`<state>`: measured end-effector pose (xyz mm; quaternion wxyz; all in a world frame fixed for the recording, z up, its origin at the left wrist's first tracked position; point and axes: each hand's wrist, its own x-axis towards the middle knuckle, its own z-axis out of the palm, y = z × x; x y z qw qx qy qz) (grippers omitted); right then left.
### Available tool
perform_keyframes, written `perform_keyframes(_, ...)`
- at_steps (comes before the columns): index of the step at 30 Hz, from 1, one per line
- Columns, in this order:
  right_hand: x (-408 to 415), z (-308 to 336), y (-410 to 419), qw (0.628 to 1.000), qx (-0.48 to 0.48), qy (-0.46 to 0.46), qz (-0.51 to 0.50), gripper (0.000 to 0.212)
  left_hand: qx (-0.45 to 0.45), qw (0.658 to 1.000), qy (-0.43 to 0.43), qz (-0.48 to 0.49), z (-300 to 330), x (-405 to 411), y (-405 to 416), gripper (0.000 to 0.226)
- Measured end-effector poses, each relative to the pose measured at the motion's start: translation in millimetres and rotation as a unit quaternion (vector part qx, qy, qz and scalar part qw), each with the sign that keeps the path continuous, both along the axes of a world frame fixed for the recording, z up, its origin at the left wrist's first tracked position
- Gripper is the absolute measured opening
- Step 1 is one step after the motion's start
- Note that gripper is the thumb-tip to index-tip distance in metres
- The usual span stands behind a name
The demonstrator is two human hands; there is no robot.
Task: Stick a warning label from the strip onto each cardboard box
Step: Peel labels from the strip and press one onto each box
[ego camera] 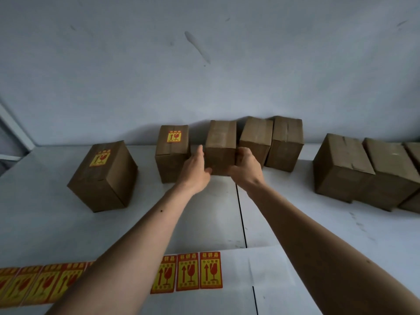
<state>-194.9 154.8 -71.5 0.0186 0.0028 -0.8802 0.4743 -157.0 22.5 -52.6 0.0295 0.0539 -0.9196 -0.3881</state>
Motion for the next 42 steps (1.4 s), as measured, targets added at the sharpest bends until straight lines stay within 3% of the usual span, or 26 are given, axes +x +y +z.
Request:
perform_keyframes(16, 120, -8, 23, 0.996, -0.081, 0.036, 0.015, 0.054, 0.048, 0.997, 0.064, 0.02, -25, 118, -4, 0.064)
perform_keyframes(21, 153, -17, 31, 0.999, -0.016, 0.046, 0.0, 0.036, -0.032, 0.999, -0.022, 0.028, -36, 150, -11, 0.078)
perform_keyframes(25, 175, -36, 35, 0.993, 0.086, 0.029, 0.075, 0.015, -0.099, 0.993, -0.067, 0.018, -50, 166, -11, 0.059)
perform_keyframes(32, 182, -46, 24, 0.975, 0.185, 0.047, 0.114, 0.021, -0.104, 0.993, -0.053, 0.022, -53, 170, -6, 0.038)
perform_keyframes(42, 171, -47, 22, 0.967, 0.198, -0.004, 0.158, 0.022, -0.077, 0.996, -0.04, 0.021, -56, 169, -10, 0.037)
